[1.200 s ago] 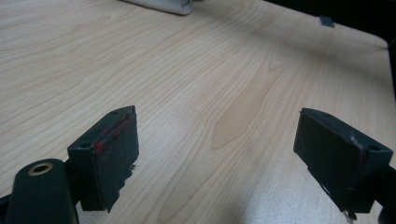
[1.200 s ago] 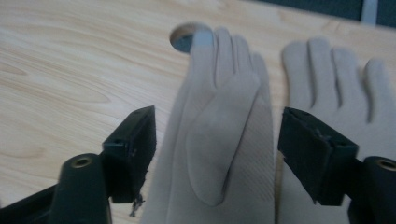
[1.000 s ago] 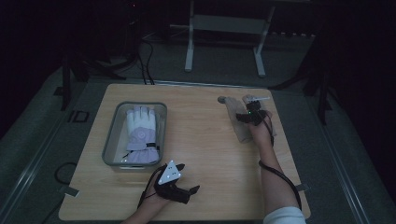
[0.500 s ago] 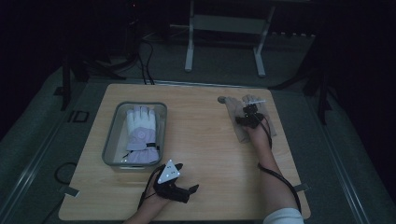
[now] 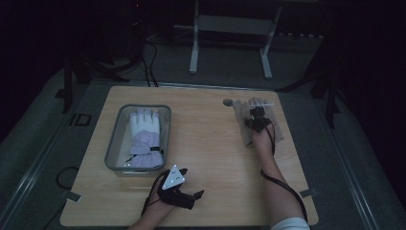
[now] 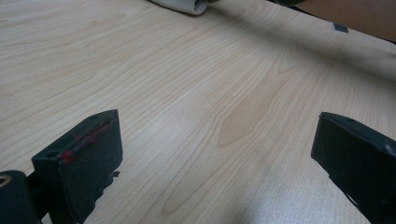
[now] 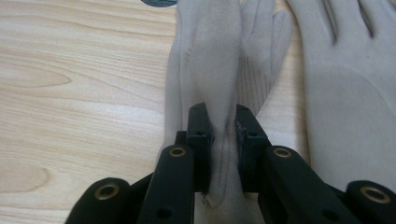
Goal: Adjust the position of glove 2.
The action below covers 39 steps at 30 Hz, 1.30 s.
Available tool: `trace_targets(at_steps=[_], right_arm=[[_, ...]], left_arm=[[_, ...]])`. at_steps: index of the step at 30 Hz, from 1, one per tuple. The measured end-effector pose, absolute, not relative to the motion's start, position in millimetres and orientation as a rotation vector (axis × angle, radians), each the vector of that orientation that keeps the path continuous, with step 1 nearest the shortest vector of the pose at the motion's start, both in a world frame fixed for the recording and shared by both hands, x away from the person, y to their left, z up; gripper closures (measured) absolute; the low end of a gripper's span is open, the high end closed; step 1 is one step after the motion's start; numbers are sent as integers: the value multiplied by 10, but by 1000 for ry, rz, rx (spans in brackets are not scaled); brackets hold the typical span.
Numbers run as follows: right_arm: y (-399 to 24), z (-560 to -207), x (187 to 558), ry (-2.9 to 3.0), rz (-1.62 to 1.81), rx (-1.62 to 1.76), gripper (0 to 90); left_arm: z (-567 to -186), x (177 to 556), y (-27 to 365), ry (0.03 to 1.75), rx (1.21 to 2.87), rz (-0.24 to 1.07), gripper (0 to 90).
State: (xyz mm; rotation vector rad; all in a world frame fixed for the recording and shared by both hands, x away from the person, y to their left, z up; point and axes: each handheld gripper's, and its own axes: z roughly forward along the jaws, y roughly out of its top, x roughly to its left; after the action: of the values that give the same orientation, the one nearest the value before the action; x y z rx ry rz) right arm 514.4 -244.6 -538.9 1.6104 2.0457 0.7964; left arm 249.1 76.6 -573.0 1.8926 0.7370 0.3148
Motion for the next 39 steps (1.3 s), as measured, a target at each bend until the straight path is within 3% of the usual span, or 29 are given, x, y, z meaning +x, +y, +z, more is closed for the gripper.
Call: trace_targets(at_steps=[10, 29, 35, 39], right_arm=[[-2294, -5204, 4913, 2008, 888, 1649, 797], [-1688, -4577, 4073, 1936, 1154, 1517, 796], [-1608, -4641, 3825, 1883, 1210, 1564, 797], [-1570, -4866, 3741, 1880, 1241, 1668, 796]], left_arm=[[-5729, 2487, 753, 741, 1901, 326, 25], [-5727, 2475, 747, 734, 1905, 345, 25], [-5727, 2475, 749, 737, 1904, 349, 25], [-5727, 2478, 742, 736, 1910, 350, 25]])
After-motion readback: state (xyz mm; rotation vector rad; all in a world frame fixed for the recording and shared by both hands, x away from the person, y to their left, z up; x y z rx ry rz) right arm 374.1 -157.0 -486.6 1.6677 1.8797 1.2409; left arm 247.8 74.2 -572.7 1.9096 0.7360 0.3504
